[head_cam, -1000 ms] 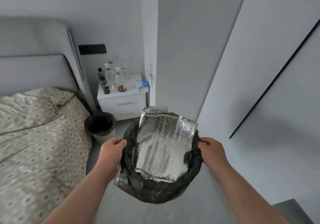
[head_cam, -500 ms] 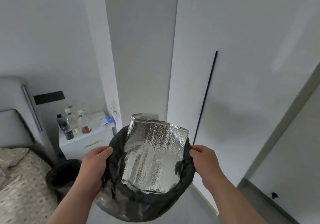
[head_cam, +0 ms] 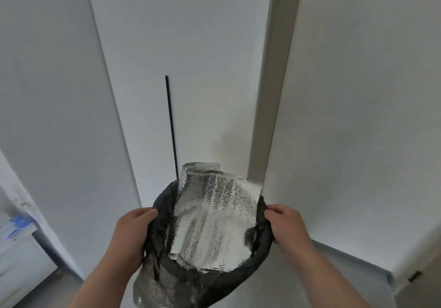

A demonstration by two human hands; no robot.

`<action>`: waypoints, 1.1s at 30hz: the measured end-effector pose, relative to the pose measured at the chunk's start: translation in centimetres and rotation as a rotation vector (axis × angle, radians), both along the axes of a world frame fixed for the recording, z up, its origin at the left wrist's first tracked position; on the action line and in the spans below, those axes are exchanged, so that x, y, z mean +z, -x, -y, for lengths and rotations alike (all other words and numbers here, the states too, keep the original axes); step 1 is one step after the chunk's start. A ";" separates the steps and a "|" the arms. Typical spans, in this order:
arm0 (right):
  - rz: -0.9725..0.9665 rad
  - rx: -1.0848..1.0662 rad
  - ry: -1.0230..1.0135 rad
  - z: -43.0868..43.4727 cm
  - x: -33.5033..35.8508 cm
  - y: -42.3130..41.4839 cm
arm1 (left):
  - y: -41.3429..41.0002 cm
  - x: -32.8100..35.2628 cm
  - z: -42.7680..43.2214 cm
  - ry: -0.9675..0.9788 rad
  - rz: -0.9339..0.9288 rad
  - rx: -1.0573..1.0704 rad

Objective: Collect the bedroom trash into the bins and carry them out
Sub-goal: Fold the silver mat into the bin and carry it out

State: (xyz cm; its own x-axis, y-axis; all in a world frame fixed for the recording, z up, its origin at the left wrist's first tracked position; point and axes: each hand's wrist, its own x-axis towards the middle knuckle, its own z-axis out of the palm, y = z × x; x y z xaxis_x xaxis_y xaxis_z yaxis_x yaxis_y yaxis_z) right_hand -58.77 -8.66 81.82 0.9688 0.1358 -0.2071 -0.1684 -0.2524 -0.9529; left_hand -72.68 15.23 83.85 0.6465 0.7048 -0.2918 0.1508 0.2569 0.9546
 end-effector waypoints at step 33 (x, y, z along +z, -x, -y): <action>-0.043 -0.735 0.003 26.6 -0.8 -28.6 | -46.9 -3.3 23.4 0.062 -0.027 -0.665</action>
